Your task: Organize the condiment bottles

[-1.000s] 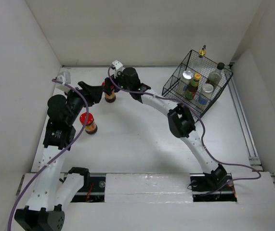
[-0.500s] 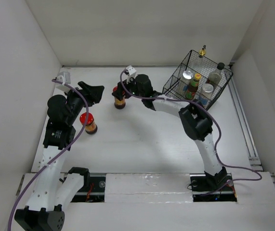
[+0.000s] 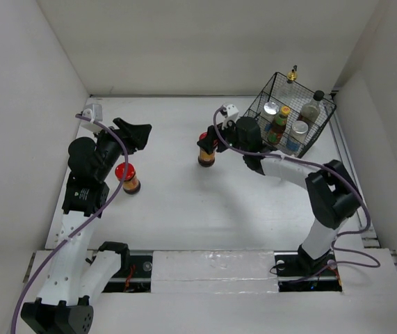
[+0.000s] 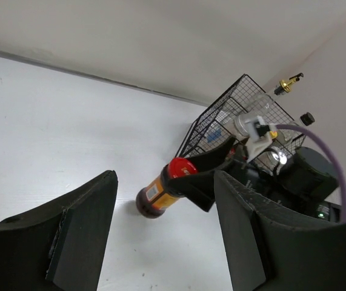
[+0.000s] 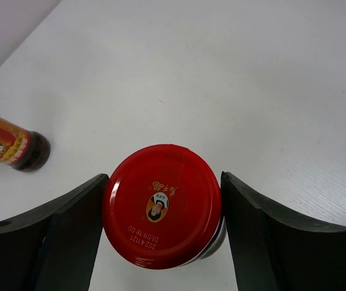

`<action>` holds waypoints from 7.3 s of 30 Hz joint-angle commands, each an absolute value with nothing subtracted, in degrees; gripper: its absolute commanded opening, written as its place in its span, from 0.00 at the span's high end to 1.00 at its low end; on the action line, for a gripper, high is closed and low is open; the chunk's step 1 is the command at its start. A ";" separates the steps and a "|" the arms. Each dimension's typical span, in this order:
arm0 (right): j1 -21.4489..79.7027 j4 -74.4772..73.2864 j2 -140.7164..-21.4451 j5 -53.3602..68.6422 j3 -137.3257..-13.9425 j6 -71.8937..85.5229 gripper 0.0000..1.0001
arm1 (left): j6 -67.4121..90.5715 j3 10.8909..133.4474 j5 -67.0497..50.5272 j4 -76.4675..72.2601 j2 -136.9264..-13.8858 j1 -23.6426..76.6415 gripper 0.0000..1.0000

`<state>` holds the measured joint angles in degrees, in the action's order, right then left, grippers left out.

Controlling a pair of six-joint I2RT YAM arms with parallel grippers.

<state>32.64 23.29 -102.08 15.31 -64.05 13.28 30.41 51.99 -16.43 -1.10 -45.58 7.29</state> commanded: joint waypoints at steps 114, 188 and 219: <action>55.81 13.80 -132.71 28.66 -106.85 -1.49 0.01 | 34.01 54.84 -2.02 1.14 -40.08 7.03 0.33; 9.85 39.90 -67.49 -10.63 -37.35 12.30 0.48 | 33.48 51.33 -16.08 -4.92 -45.18 7.03 0.33; 13.45 32.26 -71.64 -19.69 -35.33 18.02 0.12 | 34.01 50.80 -18.37 -5.98 -46.85 7.03 0.27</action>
